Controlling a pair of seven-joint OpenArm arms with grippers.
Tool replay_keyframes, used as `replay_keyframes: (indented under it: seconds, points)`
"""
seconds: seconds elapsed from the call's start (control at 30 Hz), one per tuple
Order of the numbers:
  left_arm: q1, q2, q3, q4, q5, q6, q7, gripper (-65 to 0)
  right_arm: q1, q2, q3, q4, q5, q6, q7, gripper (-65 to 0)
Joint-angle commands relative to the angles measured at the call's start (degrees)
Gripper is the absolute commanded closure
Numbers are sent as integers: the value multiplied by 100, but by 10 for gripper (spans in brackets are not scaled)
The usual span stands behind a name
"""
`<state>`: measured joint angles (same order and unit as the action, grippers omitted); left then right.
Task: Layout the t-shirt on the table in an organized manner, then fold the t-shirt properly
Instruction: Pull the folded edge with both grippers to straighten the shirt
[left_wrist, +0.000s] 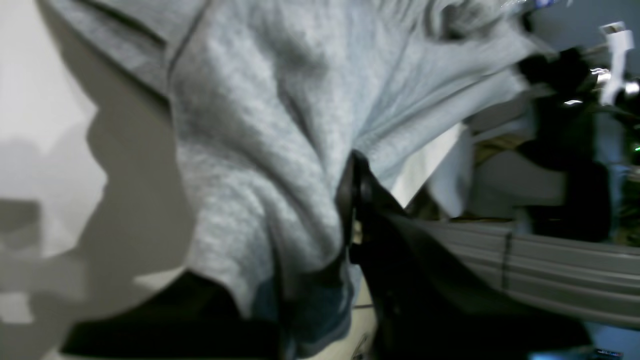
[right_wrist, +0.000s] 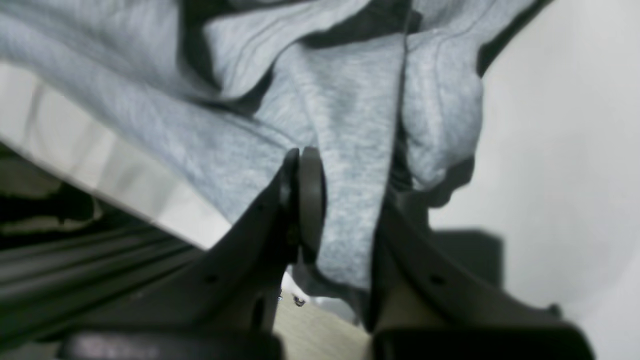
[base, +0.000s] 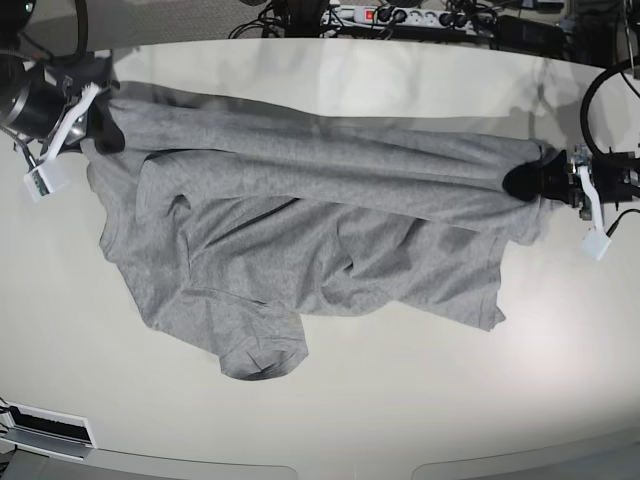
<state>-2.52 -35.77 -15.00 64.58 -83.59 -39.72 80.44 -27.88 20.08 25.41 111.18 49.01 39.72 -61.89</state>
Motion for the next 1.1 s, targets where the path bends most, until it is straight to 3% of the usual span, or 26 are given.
replay_keyframes:
  seconds: [0.0,0.3,0.47,0.63,0.83,0.87,0.97,1.03,1.07]
  points:
    - [-44,-131,-44,129,-141,-28,-44,0,-146,87,39,269,48,28,-26,0]
    - [833,-358,-44,1287,-141,-28,-44,0,-885,87,39,1174,4,28,-160,0]
    - [1545,-734,-44,1932,-141,-28,-44,0,-1010,87,39,1172,9,28,-509,0]
    - [2039,-1158,-44,2011,-141,-28,-44,0,-1075,87,39,1172,9,28,-800,0]
    - [2109,-1215,-44,2006,-141,-28,-44,0,-1071,87,39,1172,33,28,-780,-5]
    - [2107,-1213,-44,2009,-141,-28,-44,-15,-1071,87,39,1172,28,28,-787,-76]
    - [2105,-1217,-44,2009,-141,20,-44,-261,-1069,94,39,1172,28,28,-785,-330]
    - [2087,-1231,-44,2009,-141,96,-44,-401,-1064,105,44,1174,33,28,-782,-384]
    - [2074,-1268,-44,2009,-141,94,-44,-428,-1049,107,48,1174,50,28,-782,-383]
